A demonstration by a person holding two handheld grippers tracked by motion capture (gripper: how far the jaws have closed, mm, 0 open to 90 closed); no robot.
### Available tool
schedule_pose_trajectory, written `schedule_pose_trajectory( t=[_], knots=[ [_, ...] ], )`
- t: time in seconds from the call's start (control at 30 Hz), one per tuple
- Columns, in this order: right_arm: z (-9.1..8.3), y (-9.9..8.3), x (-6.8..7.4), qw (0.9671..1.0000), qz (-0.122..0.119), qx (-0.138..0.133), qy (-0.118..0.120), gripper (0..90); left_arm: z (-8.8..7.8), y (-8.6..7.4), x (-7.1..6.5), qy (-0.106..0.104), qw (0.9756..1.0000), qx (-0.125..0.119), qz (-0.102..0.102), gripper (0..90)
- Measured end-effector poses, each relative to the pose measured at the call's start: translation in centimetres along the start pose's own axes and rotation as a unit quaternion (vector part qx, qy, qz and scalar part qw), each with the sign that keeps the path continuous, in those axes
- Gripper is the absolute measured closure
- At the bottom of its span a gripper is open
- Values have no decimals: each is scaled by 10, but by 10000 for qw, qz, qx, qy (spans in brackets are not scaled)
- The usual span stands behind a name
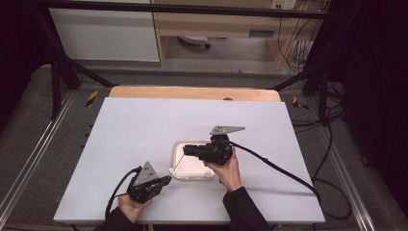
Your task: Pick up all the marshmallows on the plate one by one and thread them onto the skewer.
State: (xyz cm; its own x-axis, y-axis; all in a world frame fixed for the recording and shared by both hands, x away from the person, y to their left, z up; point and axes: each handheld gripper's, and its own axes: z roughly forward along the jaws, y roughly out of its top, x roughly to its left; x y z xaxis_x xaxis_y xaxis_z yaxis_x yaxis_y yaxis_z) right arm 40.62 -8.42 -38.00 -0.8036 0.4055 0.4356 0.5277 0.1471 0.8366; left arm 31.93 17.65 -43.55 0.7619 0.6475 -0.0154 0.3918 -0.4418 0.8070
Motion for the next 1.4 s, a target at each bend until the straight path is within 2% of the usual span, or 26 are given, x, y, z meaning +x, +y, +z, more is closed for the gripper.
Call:
schedule_pose_trajectory(
  t=[0.5,1.1,1.4],
  knots=[
    [2,-8,-1,10000,29,-32,33,818,0,-1,-1,84,10000,22,28,891],
    [9,-12,0,9996,72,-224,122,819,3,0,-4,1,10000,43,6,891],
    [11,-16,2,9996,45,-232,140,820,3,1,-3,6,10000,30,-63,891]
  ],
)
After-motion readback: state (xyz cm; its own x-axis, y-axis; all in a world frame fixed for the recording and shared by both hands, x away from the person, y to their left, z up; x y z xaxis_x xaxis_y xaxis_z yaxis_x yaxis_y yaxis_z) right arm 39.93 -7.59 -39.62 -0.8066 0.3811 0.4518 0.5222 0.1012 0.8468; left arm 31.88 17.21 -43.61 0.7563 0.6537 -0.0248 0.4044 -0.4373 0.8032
